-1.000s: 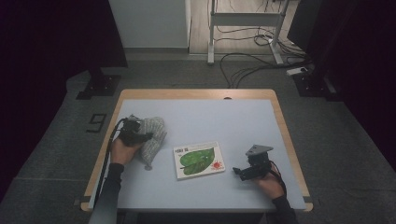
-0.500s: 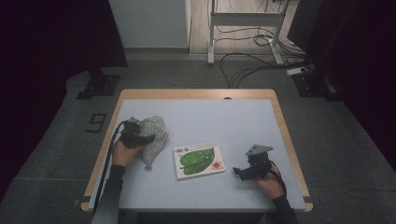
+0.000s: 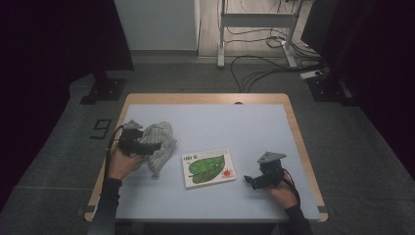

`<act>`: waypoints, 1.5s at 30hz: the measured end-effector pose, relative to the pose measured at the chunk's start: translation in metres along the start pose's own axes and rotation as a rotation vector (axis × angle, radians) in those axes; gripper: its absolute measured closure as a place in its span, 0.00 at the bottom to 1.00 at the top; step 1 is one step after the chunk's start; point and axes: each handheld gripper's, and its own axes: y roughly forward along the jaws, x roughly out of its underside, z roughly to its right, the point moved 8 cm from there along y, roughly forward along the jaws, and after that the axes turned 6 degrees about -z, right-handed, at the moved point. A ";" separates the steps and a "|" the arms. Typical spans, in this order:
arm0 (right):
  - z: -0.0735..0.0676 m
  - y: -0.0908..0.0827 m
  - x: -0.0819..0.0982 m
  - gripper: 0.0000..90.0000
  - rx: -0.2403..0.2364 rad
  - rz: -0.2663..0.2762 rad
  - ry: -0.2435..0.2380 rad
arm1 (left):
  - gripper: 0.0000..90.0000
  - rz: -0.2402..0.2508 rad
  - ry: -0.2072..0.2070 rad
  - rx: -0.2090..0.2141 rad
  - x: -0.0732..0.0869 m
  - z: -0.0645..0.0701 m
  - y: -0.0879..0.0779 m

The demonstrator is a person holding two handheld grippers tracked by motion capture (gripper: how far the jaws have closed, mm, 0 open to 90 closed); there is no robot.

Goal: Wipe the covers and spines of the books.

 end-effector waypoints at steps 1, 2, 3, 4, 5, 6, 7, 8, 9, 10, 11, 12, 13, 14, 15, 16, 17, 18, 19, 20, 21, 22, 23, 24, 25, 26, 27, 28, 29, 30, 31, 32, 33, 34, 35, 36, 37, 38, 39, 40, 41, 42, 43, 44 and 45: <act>0.000 0.000 0.000 0.00 0.000 0.000 0.000 | 0.00 -0.005 0.020 0.005 0.001 0.006 0.001; 0.000 0.000 0.000 0.00 0.000 0.000 0.000 | 0.00 -0.007 0.033 0.018 0.002 0.012 0.002; 0.000 0.000 0.000 0.00 0.000 0.000 0.000 | 0.00 -0.010 0.048 0.029 0.003 0.017 0.004; 0.000 0.000 0.000 0.00 0.000 0.000 0.000 | 0.00 -0.013 0.061 0.038 0.004 0.023 0.006; 0.000 0.000 0.000 0.00 0.000 0.000 0.000 | 0.00 -0.015 0.075 0.047 0.005 0.028 0.008; 0.000 0.000 0.000 0.00 0.000 0.000 0.000 | 0.00 -0.018 0.087 0.059 0.007 0.034 0.010; 0.000 0.000 0.000 0.00 0.000 0.000 0.000 | 0.00 -0.017 0.097 0.070 0.009 0.039 0.013; 0.000 0.000 0.000 0.00 0.000 0.000 0.000 | 0.00 -0.021 0.107 0.081 0.011 0.044 0.016; 0.000 0.000 0.000 0.00 0.000 0.000 0.000 | 0.00 -0.025 0.117 0.087 0.013 0.049 0.019; 0.000 0.000 0.000 0.00 0.000 0.000 0.000 | 0.00 -0.033 0.131 0.088 0.016 0.053 0.023; 0.000 0.000 0.000 0.00 0.000 0.000 0.000 | 0.00 -0.043 0.147 0.085 0.019 0.056 0.026; 0.000 0.000 0.000 0.00 0.000 0.000 0.000 | 0.00 -0.054 0.162 0.081 0.021 0.059 0.030; 0.000 0.000 0.000 0.00 0.000 0.000 0.000 | 0.00 -0.060 0.173 0.077 0.024 0.061 0.033; 0.000 0.000 0.000 0.00 0.000 0.000 0.000 | 0.00 -0.066 0.180 0.080 0.026 0.064 0.037; 0.000 0.000 0.000 0.00 0.000 0.000 0.000 | 0.00 -0.071 0.186 0.088 0.028 0.066 0.040; 0.000 0.000 0.000 0.00 -0.001 -0.001 0.000 | 0.00 -0.077 0.194 0.095 0.030 0.069 0.043; 0.000 0.000 0.000 0.00 -0.001 -0.001 0.000 | 0.00 -0.081 0.197 0.098 0.033 0.071 0.046; 0.000 0.000 0.000 0.00 -0.001 -0.001 0.000 | 0.00 -0.091 0.203 0.097 0.035 0.072 0.050; 0.000 0.000 0.000 0.00 -0.001 -0.001 0.000 | 0.00 -0.103 0.212 0.096 0.038 0.074 0.053; 0.000 0.000 0.000 0.00 -0.001 -0.001 0.000 | 0.00 -0.113 0.222 0.095 0.041 0.075 0.056; 0.000 0.000 0.000 0.00 -0.002 -0.001 0.000 | 0.00 -0.121 0.229 0.091 0.043 0.076 0.059; 0.000 0.000 0.000 0.00 -0.002 -0.001 0.000 | 0.00 -0.127 0.235 0.090 0.045 0.078 0.062; 0.000 0.000 0.000 0.00 -0.002 -0.001 0.000 | 0.00 -0.135 0.246 0.097 0.047 0.079 0.064; 0.000 0.000 0.000 0.00 -0.002 -0.001 0.000 | 0.00 -0.142 0.252 0.099 0.048 0.081 0.066; 0.000 0.000 0.000 0.00 -0.002 -0.001 -0.001 | 0.00 -0.143 0.257 0.097 0.050 0.081 0.068; 0.000 0.000 0.000 0.00 -0.002 -0.001 0.000 | 0.00 -0.147 0.260 0.101 0.051 0.083 0.069; 0.000 0.000 0.000 0.00 -0.002 -0.002 0.000 | 0.00 -0.140 0.256 0.106 0.051 0.083 0.070; 0.000 0.000 0.000 0.00 -0.001 -0.002 -0.001 | 0.00 -0.141 0.260 0.111 0.052 0.083 0.069; 0.000 0.000 0.000 0.00 -0.001 -0.001 -0.002 | 0.00 -0.141 0.262 0.114 0.052 0.084 0.069; 0.000 0.000 0.000 0.00 0.000 -0.001 -0.003 | 0.00 -0.140 0.265 0.113 0.053 0.084 0.069; 0.000 0.000 0.000 0.00 -0.001 -0.002 -0.003 | 0.00 -0.137 0.267 0.110 0.053 0.084 0.069; 0.000 0.000 0.000 0.00 -0.001 -0.002 -0.002 | 0.00 -0.136 0.269 0.108 0.052 0.084 0.069; 0.000 -0.001 0.000 0.00 -0.002 -0.002 -0.002 | 0.00 -0.134 0.270 0.105 0.052 0.085 0.069; 0.000 -0.001 0.000 0.00 -0.003 -0.002 -0.002 | 0.00 -0.132 0.274 0.100 0.052 0.085 0.069; 0.000 -0.001 -0.001 0.00 -0.004 -0.001 0.000 | 0.00 -0.129 0.274 0.098 0.052 0.086 0.069; 0.000 -0.001 0.000 0.00 -0.006 -0.002 -0.001 | 0.00 -0.127 0.274 0.101 0.052 0.087 0.069; 0.001 -0.001 0.000 0.00 -0.007 -0.002 -0.007 | 0.00 -0.124 0.273 0.107 0.053 0.089 0.070; 0.001 -0.001 -0.001 0.01 -0.006 -0.002 -0.008 | 0.00 -0.122 0.273 0.113 0.053 0.090 0.070; 0.001 -0.002 -0.001 0.01 -0.003 -0.004 -0.007 | 0.00 -0.117 0.271 0.123 0.053 0.093 0.071; 0.001 -0.002 -0.002 0.01 -0.001 -0.002 -0.010 | 0.00 -0.116 0.270 0.135 0.053 0.095 0.072; 0.001 -0.003 -0.003 0.01 -0.003 0.002 -0.013 | 0.00 -0.112 0.267 0.149 0.053 0.098 0.074; 0.001 -0.005 -0.005 0.01 -0.006 0.008 -0.012 | 0.00 -0.109 0.263 0.161 0.054 0.101 0.075; 0.001 -0.006 -0.007 0.01 -0.007 0.014 -0.012 | 0.00 -0.107 0.265 0.173 0.054 0.104 0.076; 0.001 -0.007 -0.009 0.01 -0.011 0.017 -0.012 | 0.00 -0.108 0.265 0.187 0.054 0.106 0.077; 0.001 -0.008 -0.011 0.01 -0.014 0.022 -0.016 | 0.00 -0.103 0.266 0.191 0.054 0.108 0.078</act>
